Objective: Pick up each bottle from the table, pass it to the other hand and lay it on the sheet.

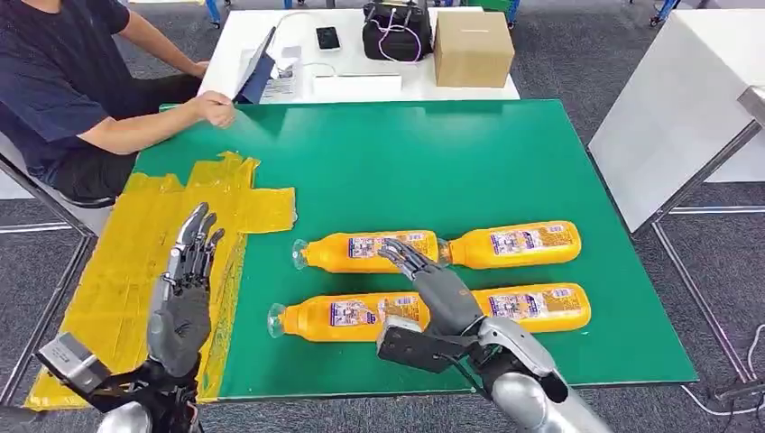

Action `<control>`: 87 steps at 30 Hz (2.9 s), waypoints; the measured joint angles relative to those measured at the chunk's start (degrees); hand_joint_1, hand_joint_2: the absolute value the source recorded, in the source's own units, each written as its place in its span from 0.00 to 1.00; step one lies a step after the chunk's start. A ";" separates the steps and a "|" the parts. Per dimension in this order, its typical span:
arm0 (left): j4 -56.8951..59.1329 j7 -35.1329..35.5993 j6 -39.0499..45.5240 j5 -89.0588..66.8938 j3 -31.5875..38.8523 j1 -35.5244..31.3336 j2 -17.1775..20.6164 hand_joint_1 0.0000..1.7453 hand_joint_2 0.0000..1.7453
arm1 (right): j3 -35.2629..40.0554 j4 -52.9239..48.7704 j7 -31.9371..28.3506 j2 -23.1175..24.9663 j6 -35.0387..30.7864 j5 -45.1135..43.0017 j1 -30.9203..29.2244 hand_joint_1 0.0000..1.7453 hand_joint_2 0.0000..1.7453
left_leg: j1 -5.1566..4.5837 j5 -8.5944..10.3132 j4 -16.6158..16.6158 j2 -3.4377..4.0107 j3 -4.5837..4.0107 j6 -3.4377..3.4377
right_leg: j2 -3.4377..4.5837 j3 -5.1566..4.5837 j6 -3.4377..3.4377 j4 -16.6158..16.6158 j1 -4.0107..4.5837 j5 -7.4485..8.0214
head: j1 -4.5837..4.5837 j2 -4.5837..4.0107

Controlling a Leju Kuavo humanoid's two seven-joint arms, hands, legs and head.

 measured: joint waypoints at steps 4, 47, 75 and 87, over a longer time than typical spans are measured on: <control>0.57 0.46 0.02 0.66 -0.44 -1.11 0.02 0.00 0.00 | 1.83 4.86 -0.22 1.18 0.39 -0.67 -1.83 0.00 1.00 | 0.00 0.01 0.00 -0.01 0.00 0.01 | -0.01 0.00 0.00 0.00 0.00 0.00 | -0.02 0.00; 7.50 2.45 3.50 3.65 -5.62 -9.55 0.13 0.00 0.00 | 31.21 31.08 -0.22 4.22 17.25 16.48 -24.02 1.00 1.00 | -0.01 0.04 0.02 0.03 0.19 0.00 | 0.02 0.13 0.01 0.01 -0.03 0.01 | -0.02 0.00; 1.99 5.10 23.50 16.90 -0.13 -1.69 -0.79 0.00 1.00 | 0.93 11.90 -5.33 6.32 -24.65 -17.94 4.45 1.00 1.00 | -0.01 -0.02 0.00 -0.04 -0.09 -0.02 | -0.02 -0.10 0.00 0.00 -0.02 -0.04 | 0.00 0.00; 2.25 14.93 13.79 26.47 -1.27 -1.39 -0.52 0.00 1.00 | -3.74 2.77 -8.42 6.23 -25.55 -19.21 8.49 1.00 1.00 | -0.02 0.00 0.01 0.00 -0.07 -0.01 | 0.00 -0.10 0.01 -0.01 -0.03 0.00 | -0.02 0.00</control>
